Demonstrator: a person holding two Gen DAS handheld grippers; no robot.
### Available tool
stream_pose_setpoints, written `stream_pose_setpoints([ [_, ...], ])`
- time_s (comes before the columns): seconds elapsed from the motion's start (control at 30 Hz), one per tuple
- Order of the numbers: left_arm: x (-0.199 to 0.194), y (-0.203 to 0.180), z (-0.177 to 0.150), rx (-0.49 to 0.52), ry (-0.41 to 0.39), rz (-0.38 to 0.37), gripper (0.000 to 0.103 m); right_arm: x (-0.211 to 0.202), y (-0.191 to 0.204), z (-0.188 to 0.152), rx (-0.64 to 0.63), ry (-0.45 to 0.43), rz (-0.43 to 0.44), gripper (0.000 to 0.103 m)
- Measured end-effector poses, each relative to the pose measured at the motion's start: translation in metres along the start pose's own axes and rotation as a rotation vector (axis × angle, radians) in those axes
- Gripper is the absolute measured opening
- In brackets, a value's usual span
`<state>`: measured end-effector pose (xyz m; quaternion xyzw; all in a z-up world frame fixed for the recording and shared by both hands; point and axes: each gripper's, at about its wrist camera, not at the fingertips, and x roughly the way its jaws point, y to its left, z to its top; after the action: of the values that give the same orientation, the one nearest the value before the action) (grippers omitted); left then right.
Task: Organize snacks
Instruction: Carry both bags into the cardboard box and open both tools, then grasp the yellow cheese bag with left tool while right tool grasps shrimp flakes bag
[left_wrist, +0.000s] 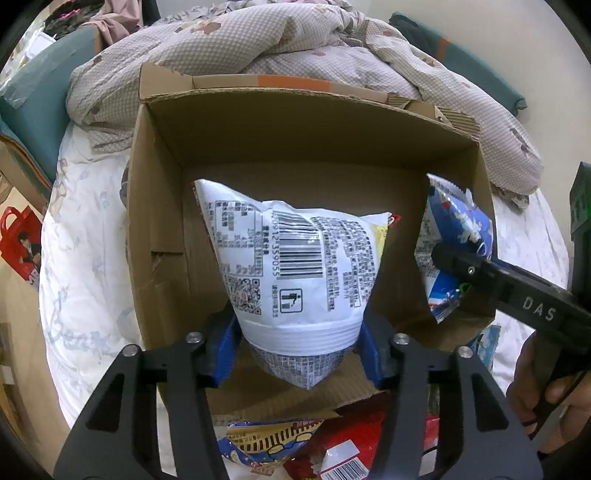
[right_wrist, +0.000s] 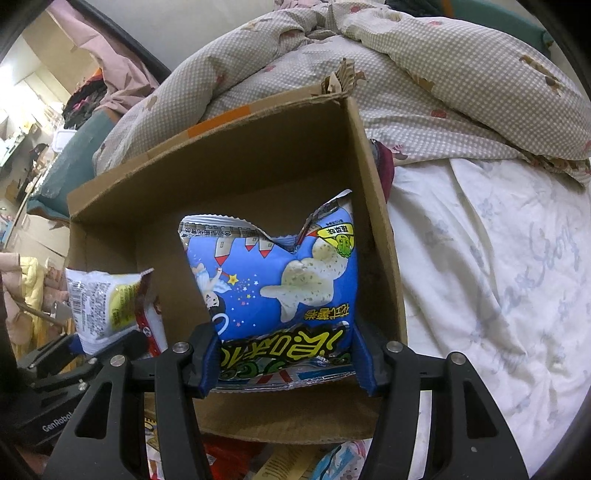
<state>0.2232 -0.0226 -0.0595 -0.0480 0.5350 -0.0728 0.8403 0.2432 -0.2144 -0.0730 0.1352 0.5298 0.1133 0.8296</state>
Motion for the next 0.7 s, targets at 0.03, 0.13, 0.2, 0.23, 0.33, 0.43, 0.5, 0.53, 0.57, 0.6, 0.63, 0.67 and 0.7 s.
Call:
stream_pose_setpoints([
  [0.03,0.0,-0.001,-0.001,0.003,0.0,0.002,0.06,-0.001,0.0,0.0,-0.001,-0.003,0.006,0.061],
  [0.13,-0.001,0.0,-0.001,-0.016,0.007,-0.017,0.084,-0.005,0.0,0.0,0.014,-0.01,0.05,0.073],
  [0.2,-0.004,0.0,-0.002,-0.014,-0.006,-0.018,0.089,-0.009,0.001,0.001,0.0,-0.032,0.066,0.092],
  [0.23,-0.006,0.0,-0.003,-0.012,-0.015,-0.007,0.09,-0.011,0.002,0.0,-0.015,-0.038,0.061,0.093],
  [0.33,-0.012,-0.001,-0.004,-0.009,-0.029,0.001,0.09,-0.013,0.004,0.0,-0.014,-0.036,0.055,0.093],
  [0.43,-0.018,0.001,-0.005,-0.013,-0.044,0.0,0.09,-0.017,0.002,-0.002,0.002,-0.046,0.06,0.094],
  [0.5,-0.023,0.003,-0.006,-0.012,-0.052,0.013,0.09,-0.021,0.003,-0.003,0.0,-0.047,0.06,0.094],
  [0.53,-0.027,0.006,-0.007,-0.02,-0.057,0.02,0.09,-0.022,0.003,-0.004,0.001,-0.047,0.059,0.094],
  [0.57,-0.03,0.008,-0.008,-0.033,-0.061,0.009,0.09,-0.024,0.003,-0.006,0.002,-0.042,0.058,0.094],
  [0.6,-0.032,0.01,-0.009,-0.041,-0.06,0.0,0.09,-0.026,0.003,-0.008,0.002,-0.038,0.057,0.094],
  [0.63,-0.035,0.012,-0.01,-0.051,-0.057,-0.006,0.09,-0.028,0.003,-0.01,0.002,-0.035,0.057,0.094],
  [0.67,-0.038,0.013,-0.011,-0.056,-0.058,-0.008,0.09,-0.031,0.003,-0.012,0.004,-0.032,0.057,0.094],
  [0.7,-0.041,0.014,-0.011,-0.057,-0.059,-0.01,0.09,-0.033,0.002,-0.014,0.008,-0.028,0.057,0.094],
])
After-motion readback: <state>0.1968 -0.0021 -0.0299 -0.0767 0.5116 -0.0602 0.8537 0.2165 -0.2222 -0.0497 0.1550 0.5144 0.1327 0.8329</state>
